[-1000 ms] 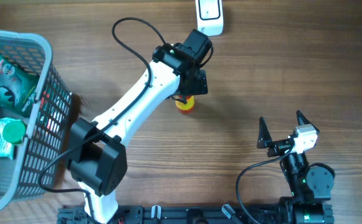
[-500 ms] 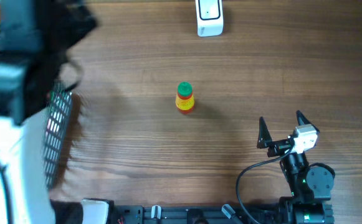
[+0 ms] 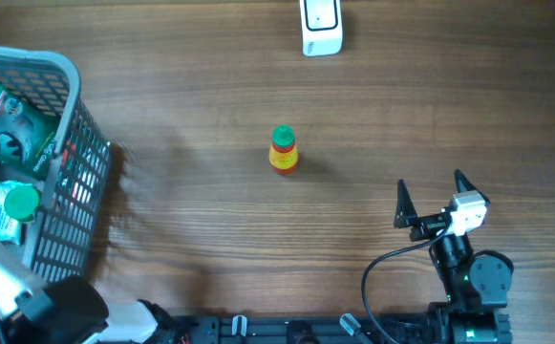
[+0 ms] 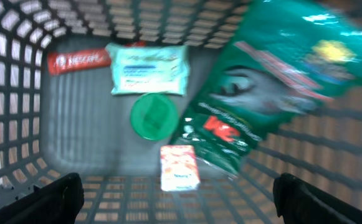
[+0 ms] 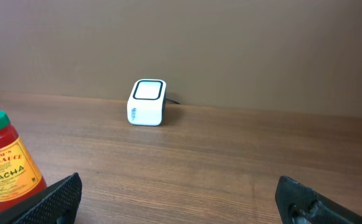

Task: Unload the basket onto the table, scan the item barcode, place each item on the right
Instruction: 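Return the left gripper to the basket and grasp the green-capped jar, then carry the green-capped jar out and place it beside the sriracha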

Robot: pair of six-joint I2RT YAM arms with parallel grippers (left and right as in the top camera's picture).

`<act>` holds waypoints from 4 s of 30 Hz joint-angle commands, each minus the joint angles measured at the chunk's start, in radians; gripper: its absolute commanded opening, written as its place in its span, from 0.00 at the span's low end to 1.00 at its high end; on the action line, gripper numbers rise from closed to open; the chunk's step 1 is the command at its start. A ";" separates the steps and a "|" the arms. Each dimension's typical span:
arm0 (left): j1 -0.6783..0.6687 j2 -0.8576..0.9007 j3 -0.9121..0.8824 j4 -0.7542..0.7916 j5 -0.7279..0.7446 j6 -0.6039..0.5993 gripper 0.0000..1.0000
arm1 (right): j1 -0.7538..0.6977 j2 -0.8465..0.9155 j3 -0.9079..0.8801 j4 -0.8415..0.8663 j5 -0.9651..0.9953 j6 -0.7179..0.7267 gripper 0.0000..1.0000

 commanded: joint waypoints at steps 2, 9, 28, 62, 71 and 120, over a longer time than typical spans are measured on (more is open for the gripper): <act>0.058 0.051 -0.210 0.103 0.040 -0.030 1.00 | 0.006 0.000 -0.001 0.003 0.017 -0.012 1.00; 0.060 0.078 -0.485 0.362 0.040 -0.030 1.00 | 0.006 0.000 -0.001 0.003 0.017 -0.012 1.00; 0.060 0.194 -0.579 0.525 0.040 -0.021 0.73 | 0.006 0.000 -0.001 0.003 0.017 -0.012 1.00; -0.556 -0.405 -0.201 0.615 0.674 0.035 0.50 | 0.006 0.000 -0.001 0.003 0.017 -0.013 1.00; -1.169 -0.245 -0.201 0.614 0.443 0.172 0.50 | 0.006 0.000 -0.001 0.003 0.017 -0.012 1.00; -1.565 0.303 0.119 0.352 0.006 0.398 0.79 | 0.006 0.000 -0.001 0.003 0.017 -0.012 1.00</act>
